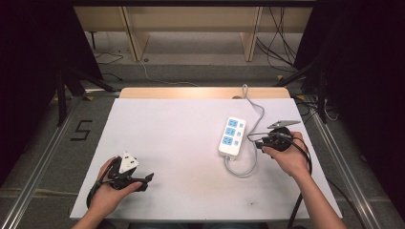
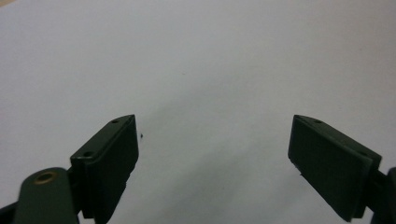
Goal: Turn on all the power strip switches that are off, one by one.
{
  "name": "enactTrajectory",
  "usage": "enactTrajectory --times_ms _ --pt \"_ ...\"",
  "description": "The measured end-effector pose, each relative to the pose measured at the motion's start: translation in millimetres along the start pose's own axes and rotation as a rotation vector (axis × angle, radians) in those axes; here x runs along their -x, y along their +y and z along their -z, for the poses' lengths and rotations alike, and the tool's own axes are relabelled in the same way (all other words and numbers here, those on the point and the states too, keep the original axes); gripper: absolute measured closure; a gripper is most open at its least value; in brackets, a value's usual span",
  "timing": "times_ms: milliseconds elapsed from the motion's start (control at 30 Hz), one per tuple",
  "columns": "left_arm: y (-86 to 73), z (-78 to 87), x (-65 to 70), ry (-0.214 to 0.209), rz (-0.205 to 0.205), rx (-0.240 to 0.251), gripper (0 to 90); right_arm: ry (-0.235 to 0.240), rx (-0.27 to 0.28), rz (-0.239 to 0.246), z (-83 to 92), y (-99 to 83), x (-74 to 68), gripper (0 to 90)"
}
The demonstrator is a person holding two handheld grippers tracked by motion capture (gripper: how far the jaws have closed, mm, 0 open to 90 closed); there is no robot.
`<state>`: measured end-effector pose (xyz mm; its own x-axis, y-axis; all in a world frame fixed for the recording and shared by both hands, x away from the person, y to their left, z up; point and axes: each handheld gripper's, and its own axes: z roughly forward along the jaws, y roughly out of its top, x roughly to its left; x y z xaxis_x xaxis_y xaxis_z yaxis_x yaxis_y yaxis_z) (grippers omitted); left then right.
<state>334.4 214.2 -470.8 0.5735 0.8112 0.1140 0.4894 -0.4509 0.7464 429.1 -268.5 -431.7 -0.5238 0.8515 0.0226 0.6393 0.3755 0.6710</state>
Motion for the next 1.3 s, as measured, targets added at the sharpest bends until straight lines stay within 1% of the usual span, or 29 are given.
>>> enactTrajectory --times_ms 200,367,667,767,833,867,900,1000,1033,1067,1100,1233,1300 --pt "0.1 0.0 0.3 0.001 -0.001 0.000 16.1 -0.007 0.040 -0.016 2.6 -15.6 -2.1 56.7" --pt "0.2 -0.2 0.3 0.001 -0.003 -0.001 16.1 -0.006 0.056 -0.018 3.3 -25.9 -4.9 53.3" --pt "0.0 -0.1 0.0 0.001 0.004 0.000 16.0 -0.007 0.096 -0.042 4.9 -44.9 -10.4 49.6" --pt "0.1 -0.2 0.3 0.000 0.003 -0.001 16.1 -0.005 0.100 -0.041 6.1 -47.7 -11.3 48.9" --pt "0.1 -0.2 0.4 0.000 0.002 -0.001 16.1 0.005 0.107 -0.044 7.4 -50.2 -12.3 48.2" --pt "0.2 -0.2 0.4 0.000 0.001 -0.001 16.1 0.002 0.116 -0.040 8.0 -51.4 -13.0 47.8" --pt "0.2 -0.2 0.4 0.000 0.001 -0.001 16.0 0.009 0.127 -0.039 9.0 -53.6 -14.4 46.7" --pt "0.2 -0.4 0.4 0.000 0.002 -0.003 16.1 0.008 0.139 -0.042 10.4 -55.5 -15.5 45.5" --pt "0.2 -0.4 0.3 -0.001 -0.002 -0.006 16.0 0.006 0.149 -0.054 11.5 -57.7 -16.8 43.6" --pt "0.3 -0.5 0.4 0.000 -0.003 -0.006 16.0 0.006 0.149 -0.054 11.5 -57.7 -16.8 43.6" --pt "0.4 -0.5 0.4 0.000 -0.002 -0.005 16.0 -0.002 0.165 -0.058 12.9 -60.1 -18.5 42.3" --pt "0.6 -1.8 0.2 0.003 -0.005 -0.010 15.8 -0.003 0.179 -0.066 16.5 -64.6 -21.7 40.2" --pt "1.0 -2.8 -0.1 0.006 0.001 -0.011 15.8 -0.003 0.181 -0.069 17.7 -65.4 -22.3 39.8"
